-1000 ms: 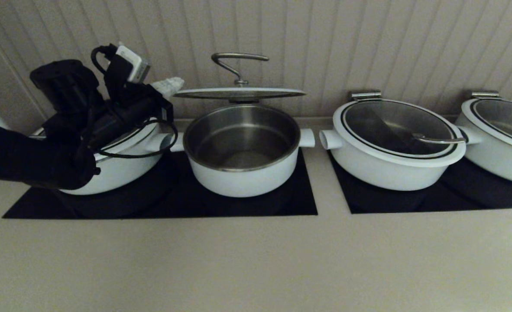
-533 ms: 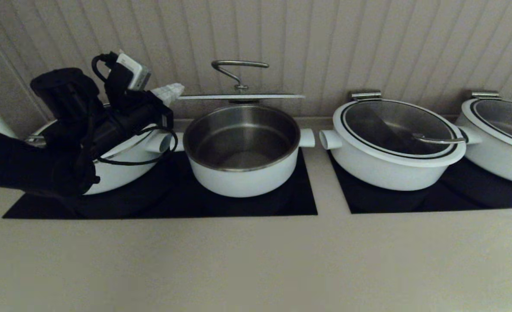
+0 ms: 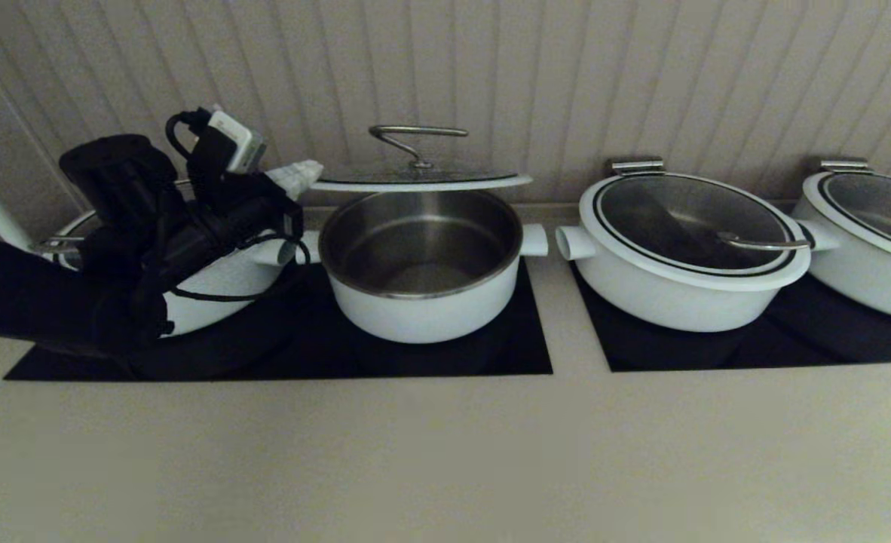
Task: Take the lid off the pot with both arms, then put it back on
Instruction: Close the pot lid
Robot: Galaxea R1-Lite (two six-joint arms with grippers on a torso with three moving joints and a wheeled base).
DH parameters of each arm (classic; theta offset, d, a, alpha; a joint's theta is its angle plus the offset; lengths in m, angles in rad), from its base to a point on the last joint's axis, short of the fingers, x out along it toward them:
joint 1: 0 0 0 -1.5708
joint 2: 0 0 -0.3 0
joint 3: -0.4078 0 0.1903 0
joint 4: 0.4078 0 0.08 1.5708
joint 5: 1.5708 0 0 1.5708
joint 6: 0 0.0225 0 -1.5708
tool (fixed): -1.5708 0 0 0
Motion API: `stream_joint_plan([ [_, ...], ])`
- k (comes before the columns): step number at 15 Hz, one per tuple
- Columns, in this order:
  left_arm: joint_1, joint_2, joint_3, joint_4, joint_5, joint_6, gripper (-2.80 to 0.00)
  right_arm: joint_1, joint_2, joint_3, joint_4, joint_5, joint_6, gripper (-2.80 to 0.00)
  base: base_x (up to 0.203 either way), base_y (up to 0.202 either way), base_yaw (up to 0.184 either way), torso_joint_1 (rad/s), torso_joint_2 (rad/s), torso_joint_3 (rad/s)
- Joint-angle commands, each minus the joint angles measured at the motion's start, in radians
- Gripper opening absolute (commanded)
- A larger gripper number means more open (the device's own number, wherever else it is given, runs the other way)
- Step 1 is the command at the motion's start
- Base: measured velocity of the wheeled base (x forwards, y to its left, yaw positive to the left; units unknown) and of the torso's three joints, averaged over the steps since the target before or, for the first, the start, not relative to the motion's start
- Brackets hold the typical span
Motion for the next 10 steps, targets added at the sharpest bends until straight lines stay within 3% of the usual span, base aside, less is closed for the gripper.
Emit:
stream_joint_plan([
  [1, 0.001, 0.005, 0.027, -0.041, -0.001, 0.001, -2.80, 0.000, 0.000, 0.000, 0.000, 0.001, -0.001, -2.80, 0.000, 0.000, 0.000, 0.000, 0.00, 0.000],
  [10, 0.000, 0.002, 0.129, -0.103, 0.000, 0.002, -2.80, 0.000, 0.000, 0.000, 0.000, 0.001, 0.000, -2.80, 0.000, 0.000, 0.000, 0.000, 0.00, 0.000],
])
